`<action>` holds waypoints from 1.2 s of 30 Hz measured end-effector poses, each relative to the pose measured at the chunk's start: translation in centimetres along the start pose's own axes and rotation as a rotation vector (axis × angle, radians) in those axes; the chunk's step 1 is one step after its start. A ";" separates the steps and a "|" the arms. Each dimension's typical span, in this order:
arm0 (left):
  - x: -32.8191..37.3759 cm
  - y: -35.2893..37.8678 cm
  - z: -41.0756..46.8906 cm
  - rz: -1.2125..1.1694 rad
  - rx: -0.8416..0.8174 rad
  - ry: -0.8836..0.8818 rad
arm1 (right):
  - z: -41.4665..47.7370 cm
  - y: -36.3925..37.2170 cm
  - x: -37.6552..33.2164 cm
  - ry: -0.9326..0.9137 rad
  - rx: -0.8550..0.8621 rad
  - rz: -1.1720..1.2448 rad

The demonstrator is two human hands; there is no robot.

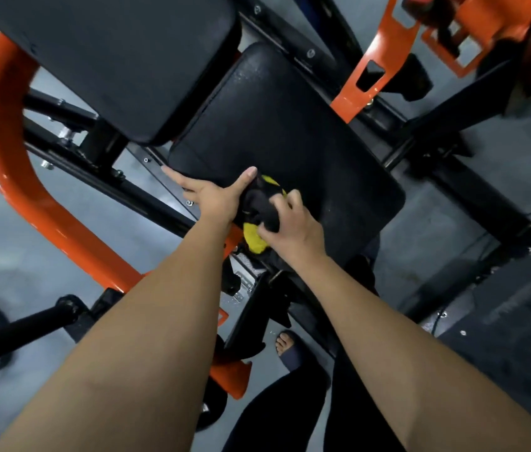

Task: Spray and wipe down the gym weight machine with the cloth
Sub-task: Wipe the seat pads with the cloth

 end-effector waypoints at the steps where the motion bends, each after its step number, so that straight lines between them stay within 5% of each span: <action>1: -0.1 0.1 -0.1 0.008 -0.010 0.005 | -1.1 0.4 1.8 -0.001 -0.021 -0.044; 5: 0.1 0.0 -0.3 0.038 -0.028 -0.001 | -8.0 0.9 10.0 0.092 -0.173 -0.277; 7: 0.2 -0.1 -0.2 0.046 -0.019 -0.013 | -11.3 0.0 14.5 0.281 -0.272 -0.385; 10: 0.2 0.0 -0.2 0.049 -0.013 -0.019 | -13.1 -2.8 17.3 0.518 -0.199 -0.362; 18: 0.9 -0.4 -0.8 0.112 -0.033 -0.026 | -3.8 -3.8 0.9 -0.034 0.068 -0.016; 24: 1.1 -0.5 -1.0 0.103 -0.054 -0.029 | -2.1 -0.8 2.8 0.050 0.028 0.023; 30: 0.6 -0.2 -0.6 0.065 -0.064 0.009 | -7.4 -0.8 10.3 0.073 -0.080 -0.249; 33: 0.7 -0.3 -0.5 0.058 -0.044 0.017 | -6.1 -1.8 8.5 0.133 -0.108 -0.254; 36: 0.6 -0.5 -0.7 0.061 -0.054 0.012 | -3.3 -4.1 2.6 0.017 0.078 -0.108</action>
Point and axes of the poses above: each hand's wrist, its own z-axis towards the middle knuckle, its own y-axis out of the palm, x = y × z, the point moved 7 cm from there along z, towards the middle knuckle, and after that the axes turned 14 degrees about z, right-handed, at the moved point
